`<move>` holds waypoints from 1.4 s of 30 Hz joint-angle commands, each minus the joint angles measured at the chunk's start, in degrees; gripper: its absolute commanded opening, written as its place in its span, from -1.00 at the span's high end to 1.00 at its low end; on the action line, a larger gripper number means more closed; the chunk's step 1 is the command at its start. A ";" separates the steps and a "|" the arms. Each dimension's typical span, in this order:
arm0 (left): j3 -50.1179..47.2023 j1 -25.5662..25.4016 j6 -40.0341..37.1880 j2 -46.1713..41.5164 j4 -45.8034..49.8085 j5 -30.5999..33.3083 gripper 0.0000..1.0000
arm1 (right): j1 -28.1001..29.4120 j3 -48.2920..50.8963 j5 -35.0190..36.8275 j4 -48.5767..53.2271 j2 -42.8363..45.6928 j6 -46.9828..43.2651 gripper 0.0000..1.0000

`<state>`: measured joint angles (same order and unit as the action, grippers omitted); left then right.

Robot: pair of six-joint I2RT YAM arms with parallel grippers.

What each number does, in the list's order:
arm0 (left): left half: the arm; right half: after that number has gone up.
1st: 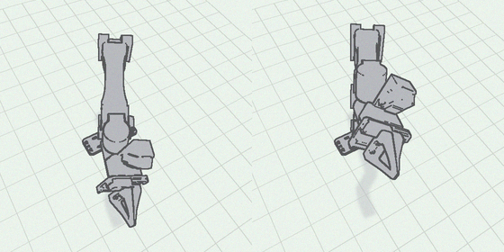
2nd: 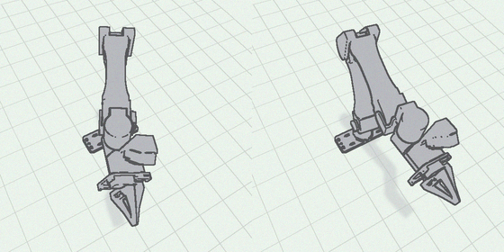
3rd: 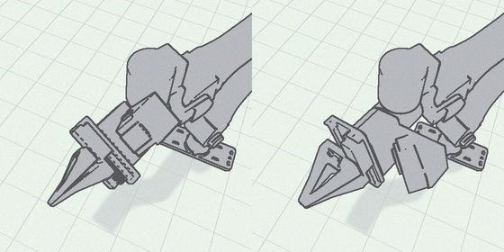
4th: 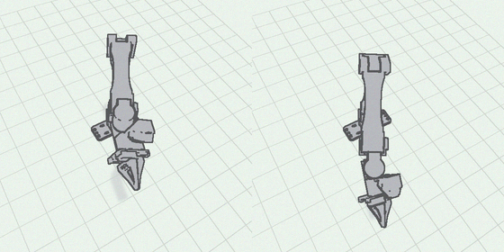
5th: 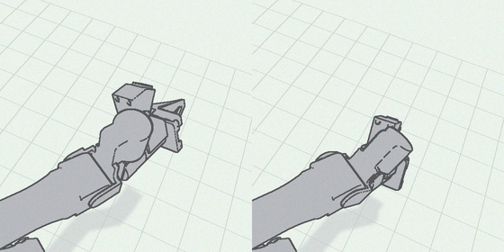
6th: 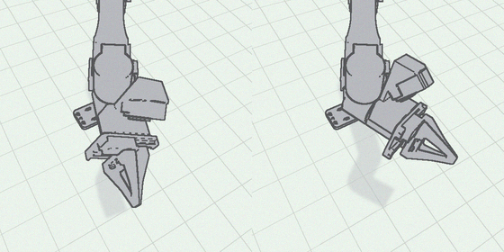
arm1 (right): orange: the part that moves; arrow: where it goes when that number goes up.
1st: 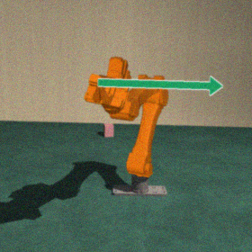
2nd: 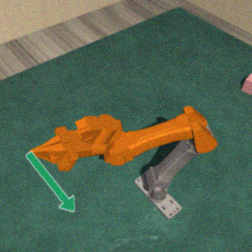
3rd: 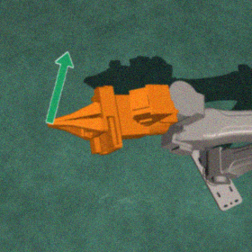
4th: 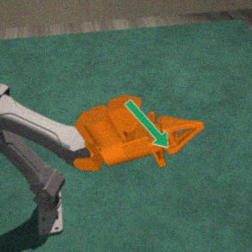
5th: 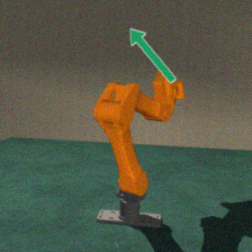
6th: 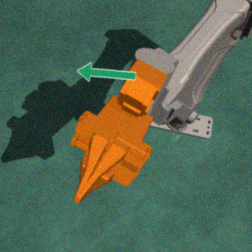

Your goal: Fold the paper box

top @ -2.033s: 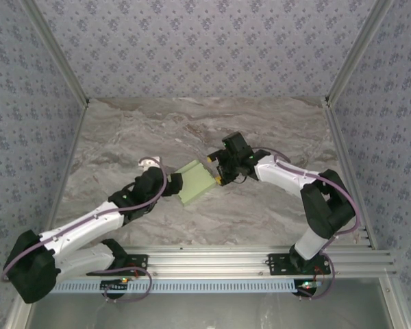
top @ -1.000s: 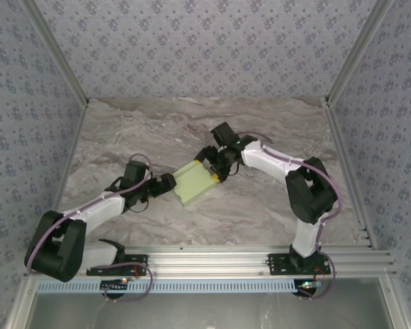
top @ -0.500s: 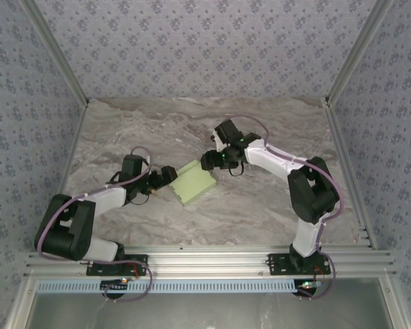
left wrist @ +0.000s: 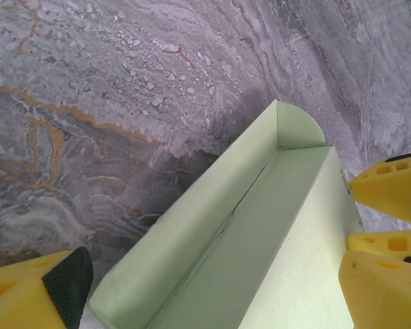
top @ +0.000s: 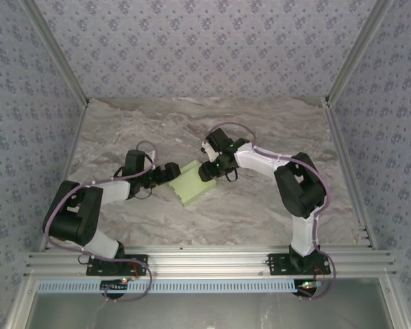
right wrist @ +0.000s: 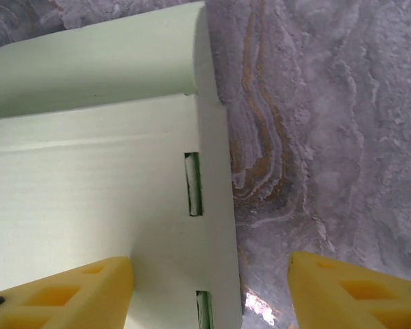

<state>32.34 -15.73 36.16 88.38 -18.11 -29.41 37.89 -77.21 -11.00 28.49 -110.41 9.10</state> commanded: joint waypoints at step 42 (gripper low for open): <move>-11.15 -12.70 9.28 -4.97 -17.07 5.06 -0.60 | -6.95 1.05 10.37 6.44 10.36 24.81 -0.39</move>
<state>21.89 -26.26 43.22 84.29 -32.67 -23.51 33.08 -77.49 -3.77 28.91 -103.18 22.46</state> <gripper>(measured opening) 0.795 0.695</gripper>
